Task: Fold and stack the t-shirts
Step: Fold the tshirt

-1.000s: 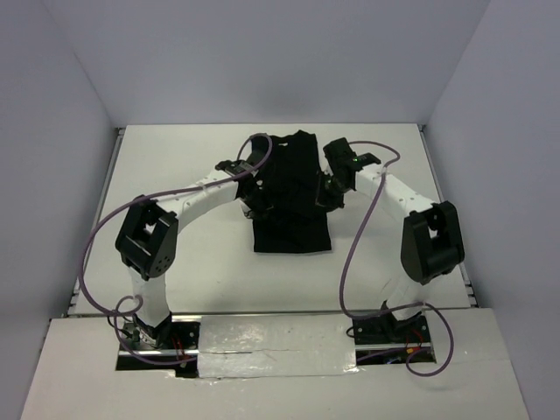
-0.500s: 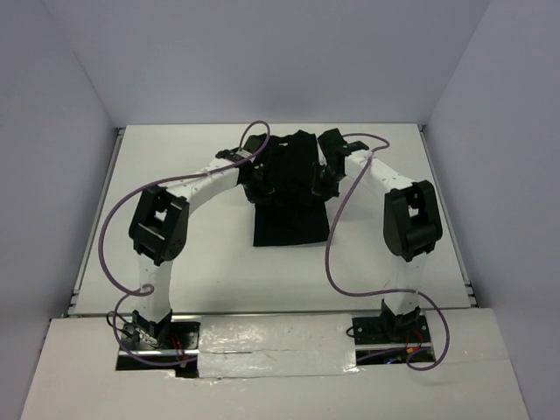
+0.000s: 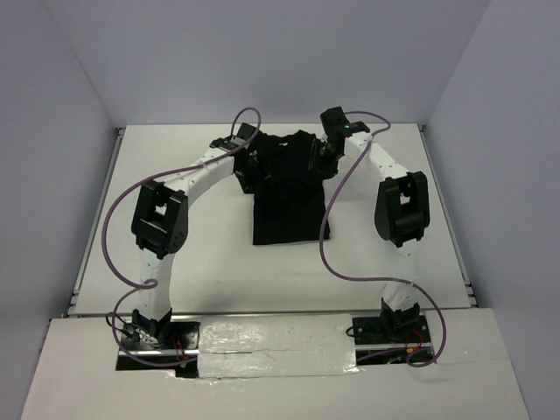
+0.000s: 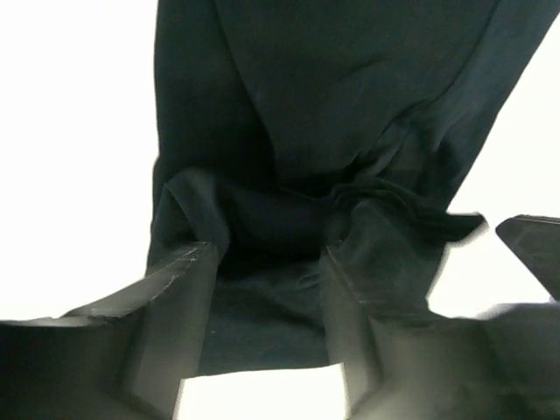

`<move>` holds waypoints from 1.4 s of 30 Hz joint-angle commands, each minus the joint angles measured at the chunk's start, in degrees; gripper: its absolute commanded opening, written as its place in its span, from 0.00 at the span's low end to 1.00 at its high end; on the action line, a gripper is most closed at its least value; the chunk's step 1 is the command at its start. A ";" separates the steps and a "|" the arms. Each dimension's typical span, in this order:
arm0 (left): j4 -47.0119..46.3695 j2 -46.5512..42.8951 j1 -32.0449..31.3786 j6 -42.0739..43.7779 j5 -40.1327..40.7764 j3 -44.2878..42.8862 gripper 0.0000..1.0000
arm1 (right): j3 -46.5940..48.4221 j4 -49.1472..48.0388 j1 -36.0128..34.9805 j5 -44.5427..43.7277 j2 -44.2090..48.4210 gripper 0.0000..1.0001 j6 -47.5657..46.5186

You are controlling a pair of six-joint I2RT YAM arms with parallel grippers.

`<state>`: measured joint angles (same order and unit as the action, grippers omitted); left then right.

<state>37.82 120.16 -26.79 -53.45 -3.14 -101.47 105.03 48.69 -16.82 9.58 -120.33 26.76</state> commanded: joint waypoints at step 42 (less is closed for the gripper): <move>-3.12 17.03 7.79 6.26 -7.51 -10.04 0.00 | -42.10 -31.10 -3.66 18.43 8.53 0.00 10.15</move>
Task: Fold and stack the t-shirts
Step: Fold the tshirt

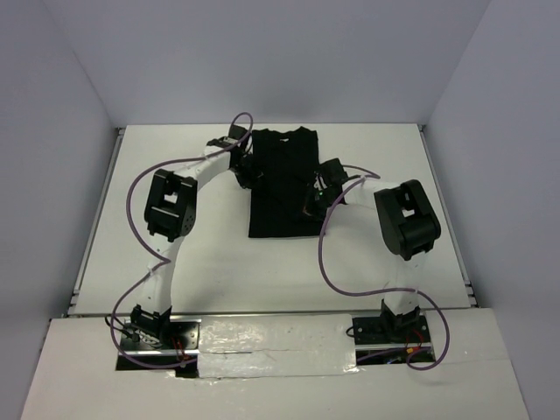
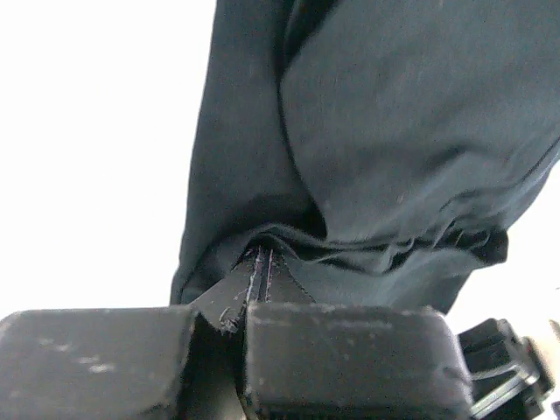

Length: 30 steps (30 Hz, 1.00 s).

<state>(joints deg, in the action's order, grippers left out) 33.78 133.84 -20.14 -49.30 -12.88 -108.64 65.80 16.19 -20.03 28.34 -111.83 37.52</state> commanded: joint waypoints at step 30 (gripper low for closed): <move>-2.57 -30.01 -8.85 -8.36 1.99 32.30 0.19 | -5.77 -0.01 -1.06 7.09 12.31 0.29 -4.29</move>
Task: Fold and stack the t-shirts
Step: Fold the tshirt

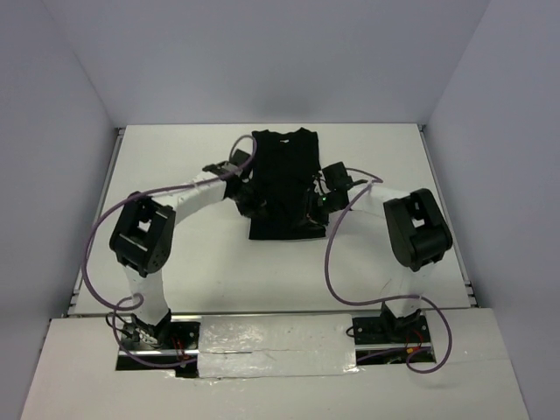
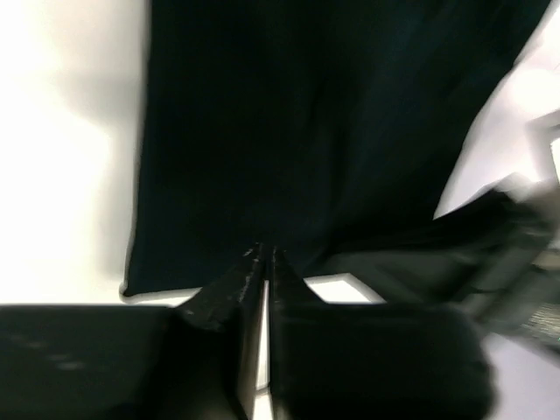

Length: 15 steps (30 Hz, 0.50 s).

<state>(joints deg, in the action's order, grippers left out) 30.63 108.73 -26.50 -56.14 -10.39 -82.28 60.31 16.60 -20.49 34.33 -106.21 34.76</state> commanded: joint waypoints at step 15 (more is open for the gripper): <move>-15.24 -15.13 -1.89 8.14 -3.32 26.99 0.65 | -8.01 9.69 8.54 -16.41 19.03 0.74 -6.98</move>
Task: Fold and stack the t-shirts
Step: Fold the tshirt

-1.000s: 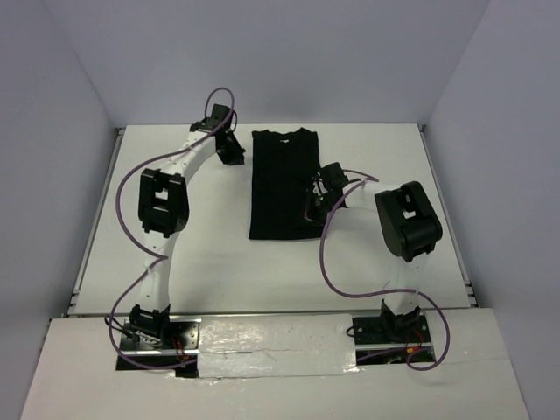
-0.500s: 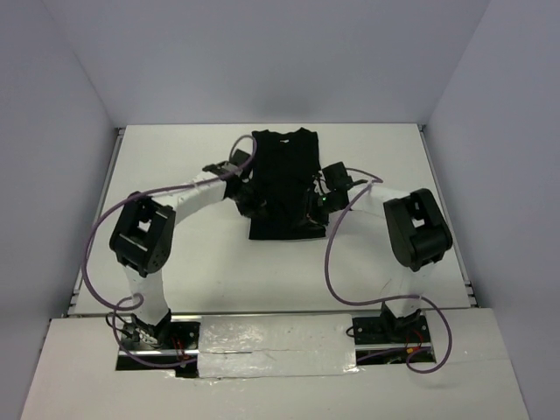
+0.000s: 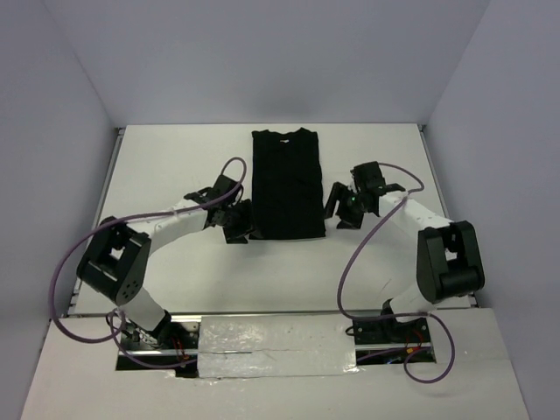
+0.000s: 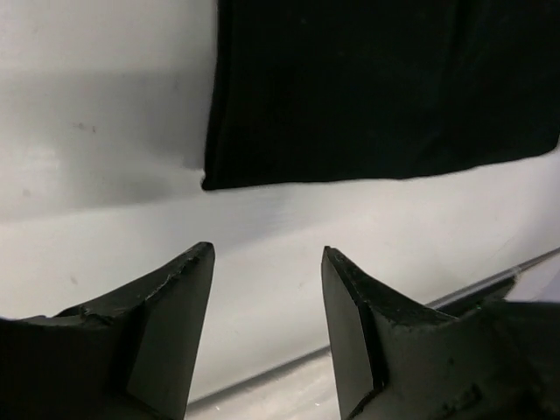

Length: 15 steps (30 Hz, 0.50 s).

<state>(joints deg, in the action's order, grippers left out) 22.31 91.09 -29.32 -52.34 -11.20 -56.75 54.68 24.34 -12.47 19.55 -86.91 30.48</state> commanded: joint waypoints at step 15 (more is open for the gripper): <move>-2.89 10.08 4.18 5.14 0.75 -0.55 0.55 | -7.39 -6.16 -0.19 1.12 -11.10 0.52 -1.92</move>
<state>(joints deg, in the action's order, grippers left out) 15.92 99.59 -25.91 -49.65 -13.41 -56.47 48.73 16.88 -12.12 27.11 -96.16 29.15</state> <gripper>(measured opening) 0.554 0.526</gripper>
